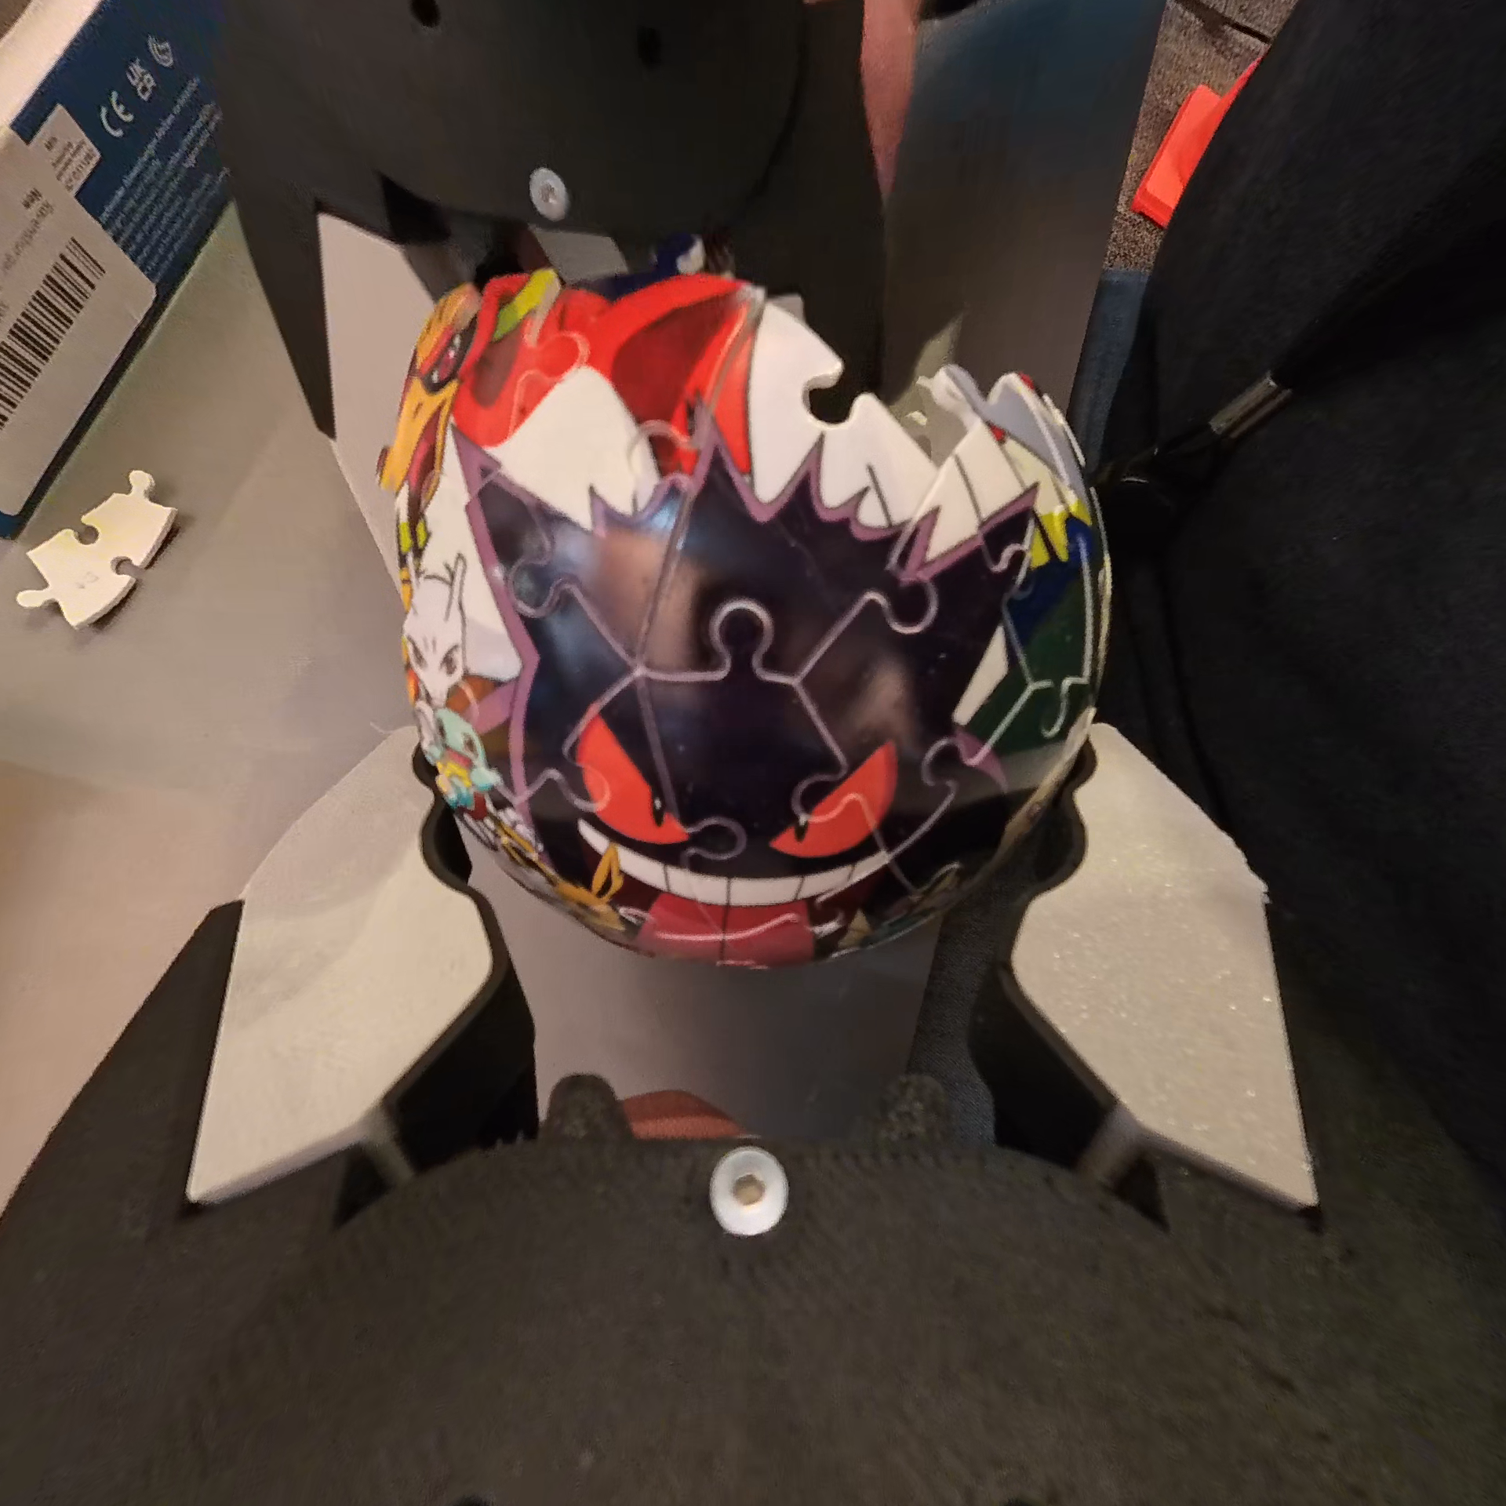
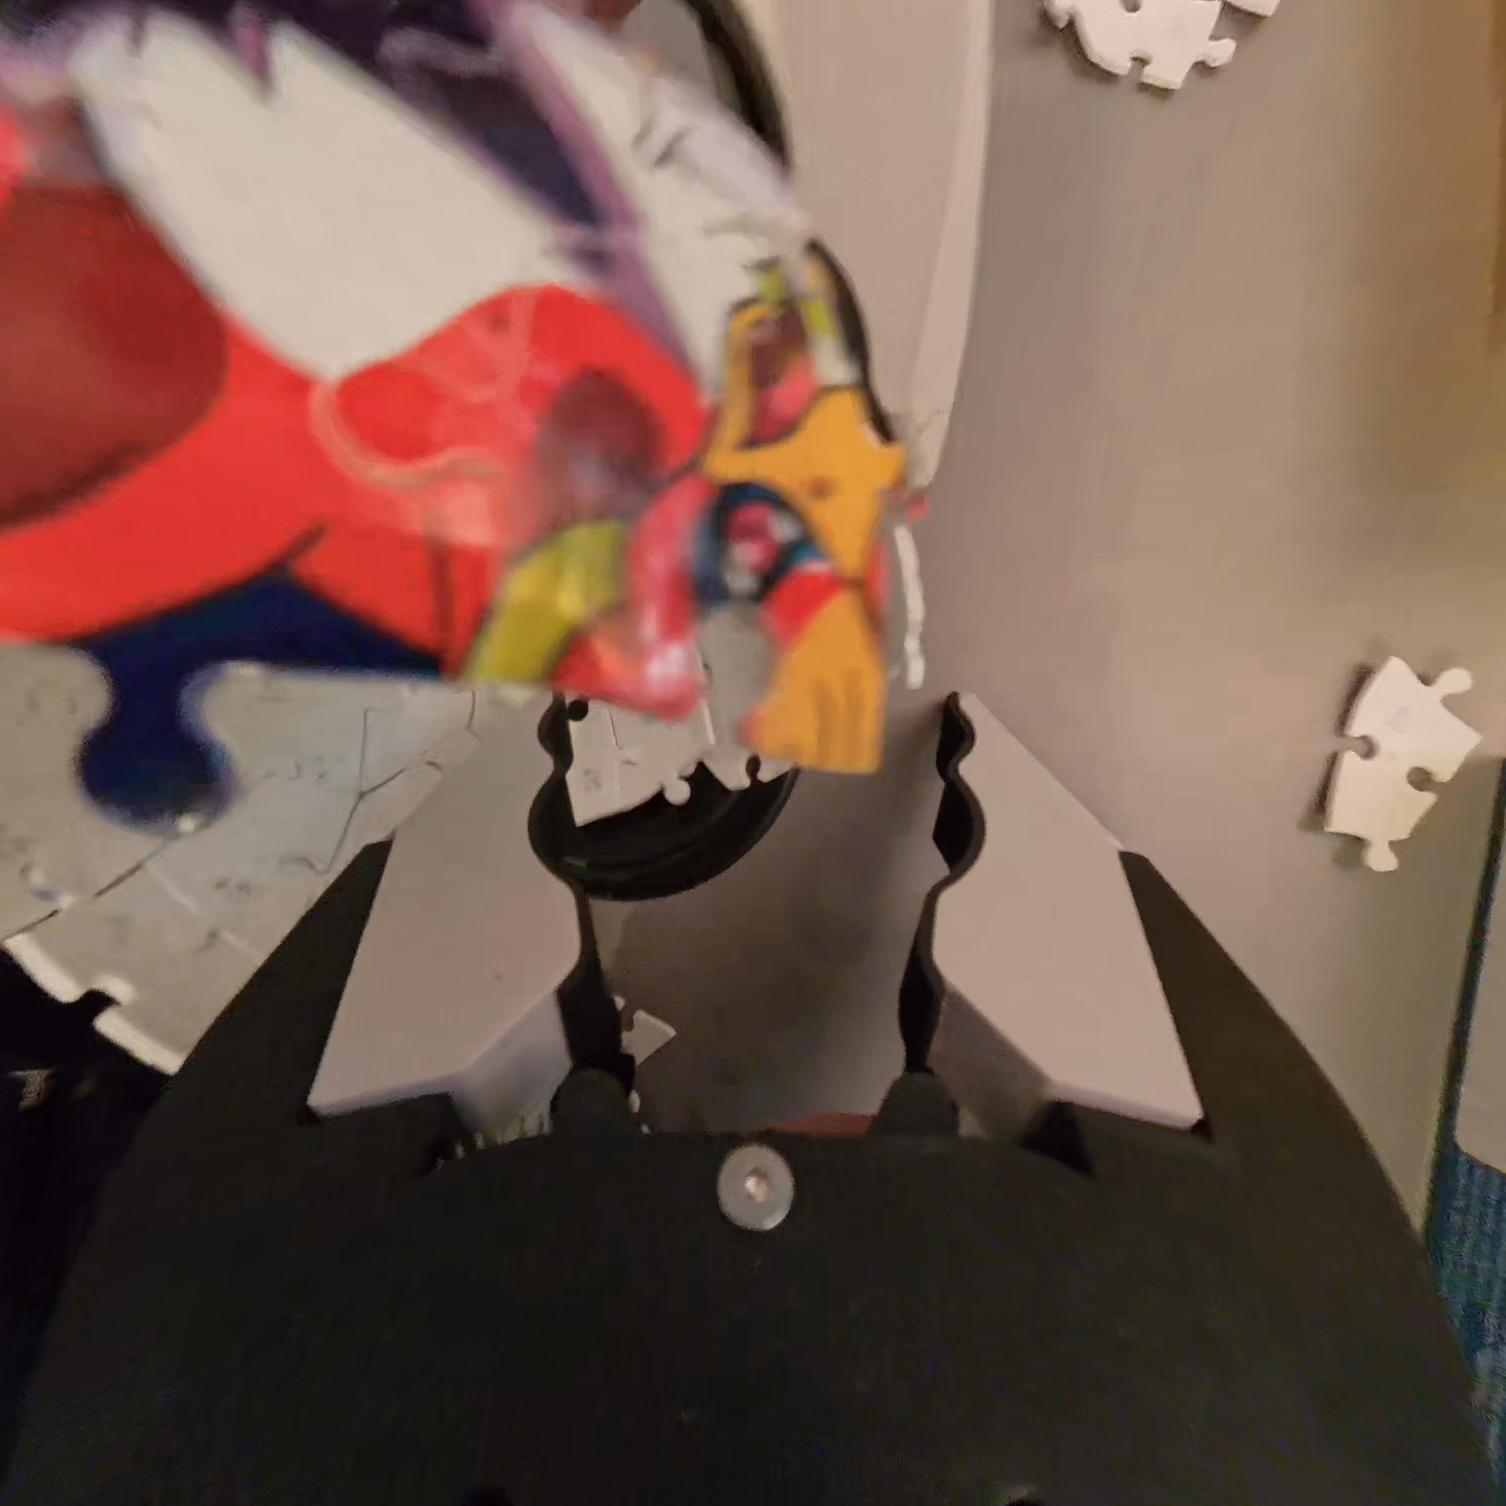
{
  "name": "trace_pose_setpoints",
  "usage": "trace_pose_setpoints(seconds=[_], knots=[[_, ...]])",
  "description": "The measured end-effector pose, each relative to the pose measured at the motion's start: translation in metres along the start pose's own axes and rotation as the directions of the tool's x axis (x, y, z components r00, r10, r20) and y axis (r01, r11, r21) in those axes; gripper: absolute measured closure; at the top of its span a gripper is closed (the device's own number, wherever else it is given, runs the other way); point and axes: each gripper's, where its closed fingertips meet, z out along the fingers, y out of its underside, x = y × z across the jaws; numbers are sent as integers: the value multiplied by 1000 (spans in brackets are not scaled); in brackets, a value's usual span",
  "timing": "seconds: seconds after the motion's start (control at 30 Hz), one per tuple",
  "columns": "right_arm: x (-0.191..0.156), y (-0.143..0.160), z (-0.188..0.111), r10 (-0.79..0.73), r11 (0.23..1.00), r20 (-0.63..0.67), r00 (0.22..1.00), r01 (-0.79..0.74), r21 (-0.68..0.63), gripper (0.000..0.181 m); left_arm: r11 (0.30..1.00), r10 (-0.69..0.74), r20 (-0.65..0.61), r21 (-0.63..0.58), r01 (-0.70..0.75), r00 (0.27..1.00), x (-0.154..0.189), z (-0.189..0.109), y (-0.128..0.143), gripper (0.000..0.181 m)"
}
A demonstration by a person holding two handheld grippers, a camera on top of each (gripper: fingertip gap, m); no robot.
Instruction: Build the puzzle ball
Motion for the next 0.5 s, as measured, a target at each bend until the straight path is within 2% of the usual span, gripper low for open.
trace_pose_setpoints(seconds=[0.03,0.23,0.37,0.5], knots=[[0,0,0,-13,1000,-21,1000,13,1,90,1000,1,-1,-2,-1,1000,0,0,0,45],[3,6,-6,-48,998,-54,997,45,-45,90,1000,3,0,-6,-3,1000,0,0,1,45],[8,12,-10,-52,995,-38,998,49,-84,84,1000,6,2,-10,-6,1000,0,1,1,45],[10,18,-15,-64,991,-17,998,61,-119,88,1000,7,2,-9,-7,1000,0,2,0,45]])
